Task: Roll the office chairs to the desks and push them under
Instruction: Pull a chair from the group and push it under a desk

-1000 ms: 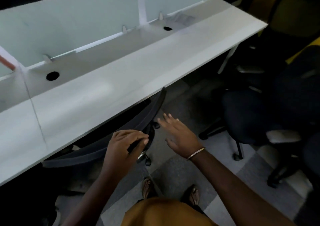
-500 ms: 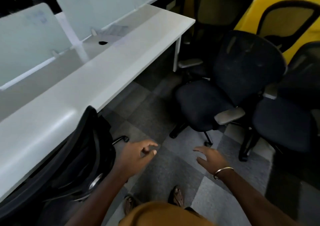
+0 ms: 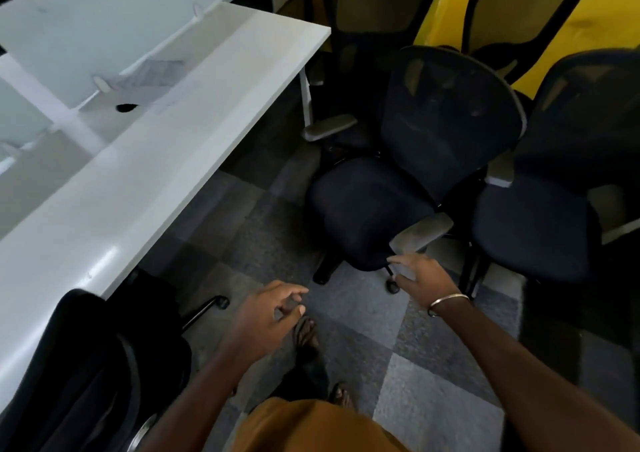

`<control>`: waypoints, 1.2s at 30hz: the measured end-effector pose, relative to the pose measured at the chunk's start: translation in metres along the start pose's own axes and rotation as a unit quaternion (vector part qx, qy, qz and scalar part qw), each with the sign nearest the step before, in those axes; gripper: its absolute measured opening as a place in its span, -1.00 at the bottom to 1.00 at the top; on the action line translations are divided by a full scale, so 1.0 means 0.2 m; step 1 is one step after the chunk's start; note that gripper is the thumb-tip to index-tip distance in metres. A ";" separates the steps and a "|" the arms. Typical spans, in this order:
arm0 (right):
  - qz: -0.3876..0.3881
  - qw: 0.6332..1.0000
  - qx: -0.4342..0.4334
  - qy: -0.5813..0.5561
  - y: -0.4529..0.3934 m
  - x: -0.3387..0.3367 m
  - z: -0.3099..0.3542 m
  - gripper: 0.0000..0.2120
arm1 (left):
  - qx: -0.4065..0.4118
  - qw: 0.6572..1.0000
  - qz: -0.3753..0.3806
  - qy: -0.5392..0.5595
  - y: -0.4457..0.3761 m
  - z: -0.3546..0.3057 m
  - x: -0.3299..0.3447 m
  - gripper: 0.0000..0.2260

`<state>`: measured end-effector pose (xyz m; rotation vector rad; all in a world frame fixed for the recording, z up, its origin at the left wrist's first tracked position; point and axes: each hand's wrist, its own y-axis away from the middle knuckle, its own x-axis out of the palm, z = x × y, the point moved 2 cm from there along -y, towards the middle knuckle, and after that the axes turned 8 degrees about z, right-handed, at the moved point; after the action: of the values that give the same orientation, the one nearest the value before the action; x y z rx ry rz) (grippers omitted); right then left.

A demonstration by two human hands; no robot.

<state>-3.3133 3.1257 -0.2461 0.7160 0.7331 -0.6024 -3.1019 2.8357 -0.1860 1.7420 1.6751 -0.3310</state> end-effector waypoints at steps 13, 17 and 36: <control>-0.065 0.988 0.137 -0.019 -0.70 -0.64 -0.27 -0.45 | 0.012 0.995 0.096 0.007 -0.92 -0.09 -0.27 -0.75; -0.249 0.961 0.119 0.028 -0.78 -0.97 -0.41 -0.50 | 0.006 0.994 0.106 0.026 -1.09 -0.16 -0.27 -0.75; -0.223 0.885 0.333 -0.236 -1.28 -1.65 -1.30 -0.70 | -0.058 0.993 0.101 0.024 -1.53 -0.52 0.08 -0.72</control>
<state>-3.7915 3.2437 -0.2257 0.9832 0.2064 -1.4383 -3.4198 2.8920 -0.2101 1.8265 1.5032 -0.0972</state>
